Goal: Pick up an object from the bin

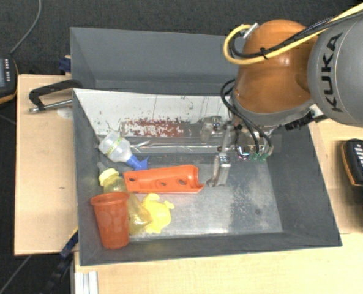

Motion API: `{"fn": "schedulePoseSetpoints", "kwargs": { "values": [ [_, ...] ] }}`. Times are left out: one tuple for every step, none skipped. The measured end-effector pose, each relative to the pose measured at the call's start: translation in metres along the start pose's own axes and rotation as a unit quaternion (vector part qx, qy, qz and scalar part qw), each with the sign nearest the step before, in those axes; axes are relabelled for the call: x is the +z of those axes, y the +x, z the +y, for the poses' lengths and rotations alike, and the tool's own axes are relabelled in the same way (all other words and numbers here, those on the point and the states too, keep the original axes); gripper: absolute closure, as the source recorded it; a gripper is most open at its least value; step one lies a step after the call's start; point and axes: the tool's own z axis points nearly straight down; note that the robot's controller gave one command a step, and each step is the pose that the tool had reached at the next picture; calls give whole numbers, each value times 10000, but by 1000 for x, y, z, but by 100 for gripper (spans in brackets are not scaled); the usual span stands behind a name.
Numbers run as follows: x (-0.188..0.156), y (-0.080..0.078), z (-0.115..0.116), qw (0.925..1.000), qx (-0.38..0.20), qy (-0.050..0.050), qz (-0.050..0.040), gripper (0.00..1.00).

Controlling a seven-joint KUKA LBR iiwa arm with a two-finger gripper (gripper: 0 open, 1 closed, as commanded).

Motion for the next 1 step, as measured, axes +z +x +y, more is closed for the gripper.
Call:
{"fn": "schedulePoseSetpoints", "kwargs": {
  "values": [
    [-4,-1,0,10000,8,-4,-44,0]
  ]
}}
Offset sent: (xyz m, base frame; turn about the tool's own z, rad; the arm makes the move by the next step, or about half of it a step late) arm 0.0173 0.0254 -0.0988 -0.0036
